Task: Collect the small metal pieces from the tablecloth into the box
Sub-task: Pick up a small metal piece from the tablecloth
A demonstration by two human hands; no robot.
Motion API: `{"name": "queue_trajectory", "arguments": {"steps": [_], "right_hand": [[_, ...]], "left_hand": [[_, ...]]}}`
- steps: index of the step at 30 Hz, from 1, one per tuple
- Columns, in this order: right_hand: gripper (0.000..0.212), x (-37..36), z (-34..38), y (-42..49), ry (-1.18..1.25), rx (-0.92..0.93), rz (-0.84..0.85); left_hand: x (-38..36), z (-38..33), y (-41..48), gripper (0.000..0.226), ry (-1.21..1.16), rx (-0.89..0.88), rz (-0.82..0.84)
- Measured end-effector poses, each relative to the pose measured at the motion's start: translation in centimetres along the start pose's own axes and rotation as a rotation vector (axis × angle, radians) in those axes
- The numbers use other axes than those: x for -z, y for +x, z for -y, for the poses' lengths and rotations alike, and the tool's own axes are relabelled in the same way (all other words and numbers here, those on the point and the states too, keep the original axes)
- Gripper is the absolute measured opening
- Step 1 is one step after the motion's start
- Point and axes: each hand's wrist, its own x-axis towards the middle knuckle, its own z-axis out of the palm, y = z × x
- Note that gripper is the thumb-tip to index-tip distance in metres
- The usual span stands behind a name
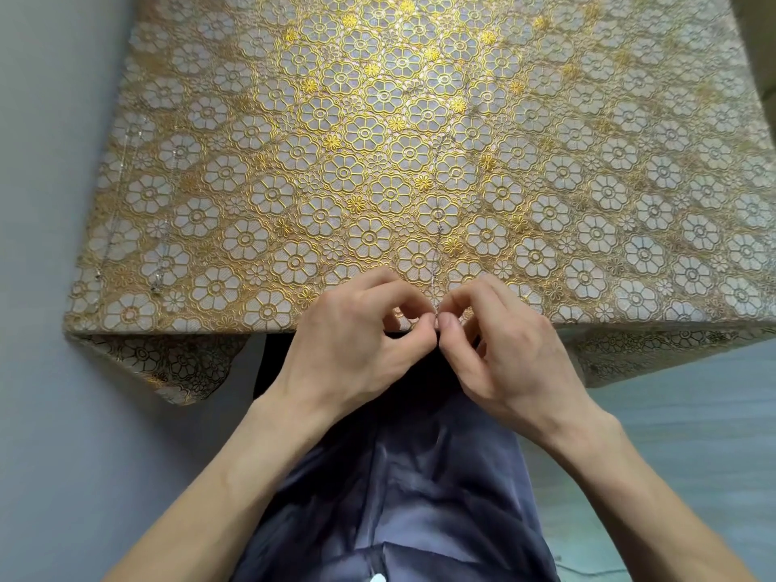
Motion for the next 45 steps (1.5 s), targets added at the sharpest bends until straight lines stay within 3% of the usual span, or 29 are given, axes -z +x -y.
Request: {"name": "queue_trajectory", "arguments": {"steps": [6,22,45], "right_hand": [[0.010,0.1,0.1,-0.1,0.196,-0.111,-0.004],[0.018,0.2,0.2,-0.2,0.012,0.022,-0.007],[0.018,0.2,0.4,-0.4,0.049,0.017,-0.036]], "left_hand": [[0.2,0.3,-0.1,0.007,-0.053,0.063,-0.073],[0.2,-0.4,-0.3,0.006,-0.108,0.066,-0.030],[0.5,-1.0,-0.3,0.007,-0.139,0.090,-0.010]]}}
